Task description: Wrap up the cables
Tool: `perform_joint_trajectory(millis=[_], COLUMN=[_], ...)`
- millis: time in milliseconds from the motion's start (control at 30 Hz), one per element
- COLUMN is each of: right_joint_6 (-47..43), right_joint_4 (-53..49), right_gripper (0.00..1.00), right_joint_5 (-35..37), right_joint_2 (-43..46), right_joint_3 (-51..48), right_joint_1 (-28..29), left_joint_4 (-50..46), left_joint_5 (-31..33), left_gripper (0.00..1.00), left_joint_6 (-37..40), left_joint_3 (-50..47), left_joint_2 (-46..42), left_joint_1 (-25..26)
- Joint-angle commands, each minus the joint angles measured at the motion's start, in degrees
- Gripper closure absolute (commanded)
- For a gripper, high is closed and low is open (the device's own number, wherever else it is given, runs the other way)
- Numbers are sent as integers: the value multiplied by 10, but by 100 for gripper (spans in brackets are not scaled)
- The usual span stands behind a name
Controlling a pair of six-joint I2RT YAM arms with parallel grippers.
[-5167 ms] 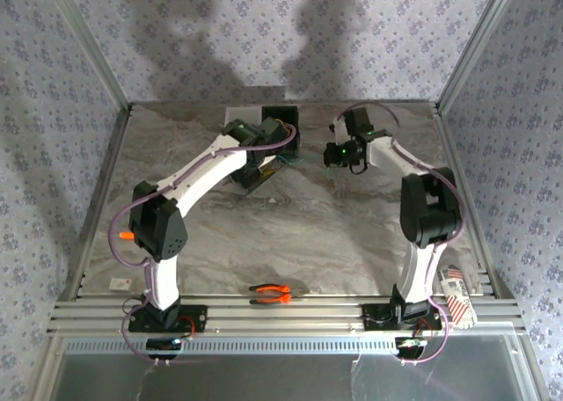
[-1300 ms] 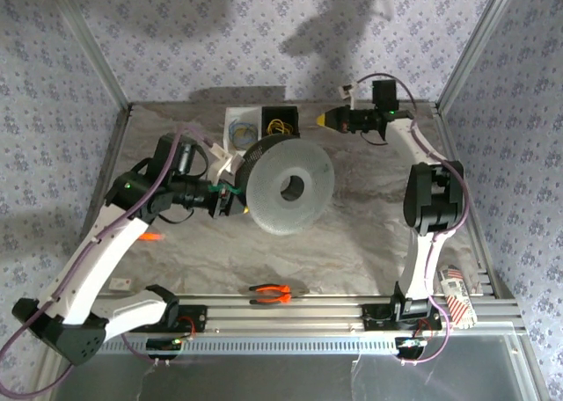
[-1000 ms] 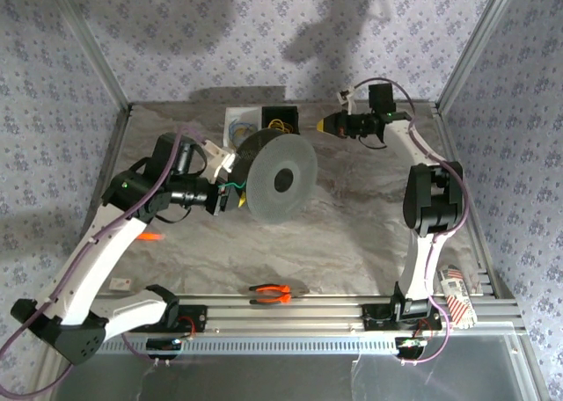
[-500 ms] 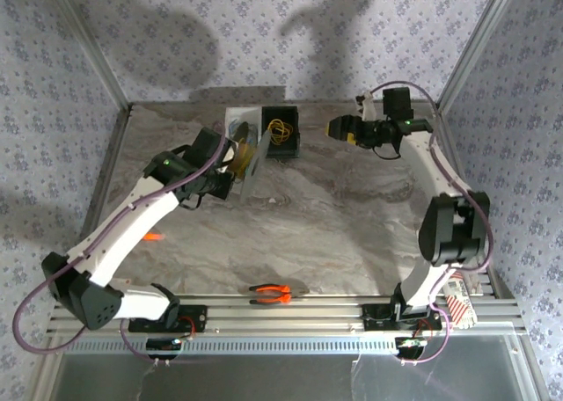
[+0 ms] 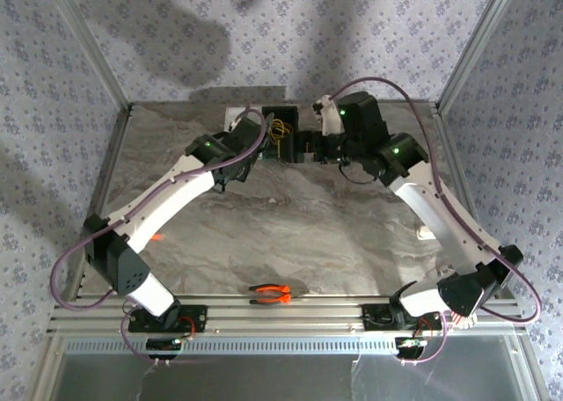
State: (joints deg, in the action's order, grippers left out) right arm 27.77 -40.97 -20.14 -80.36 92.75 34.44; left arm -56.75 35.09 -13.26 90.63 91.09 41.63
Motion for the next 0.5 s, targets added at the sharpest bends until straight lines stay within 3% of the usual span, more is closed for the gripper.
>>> perform_joint_trajectory(millis=[0, 67, 133, 167, 467], right_joint_6=[22, 32, 41, 43, 47], right_joint_4=[-37, -15, -8, -6, -13], right_gripper=[11, 32, 61, 66, 67], right_joint_5=[75, 72, 73, 75, 92], right_joint_2=[1, 4, -3, -8, -58], right_joint_3=[9, -12, -20, -21, 14], right_joint_1=[13, 24, 32, 38, 74], left_joint_4=[24, 27, 27, 27, 43], left_joint_5=[42, 37, 34, 31, 19], left_gripper=[100, 100, 100, 100, 100], left_joint_6=[-23, -24, -23, -21, 5], left_joint_3=[37, 36, 36, 36, 32], left_joint_2=[5, 10, 13, 13, 18], left_joint_1=[6, 7, 9, 10, 11])
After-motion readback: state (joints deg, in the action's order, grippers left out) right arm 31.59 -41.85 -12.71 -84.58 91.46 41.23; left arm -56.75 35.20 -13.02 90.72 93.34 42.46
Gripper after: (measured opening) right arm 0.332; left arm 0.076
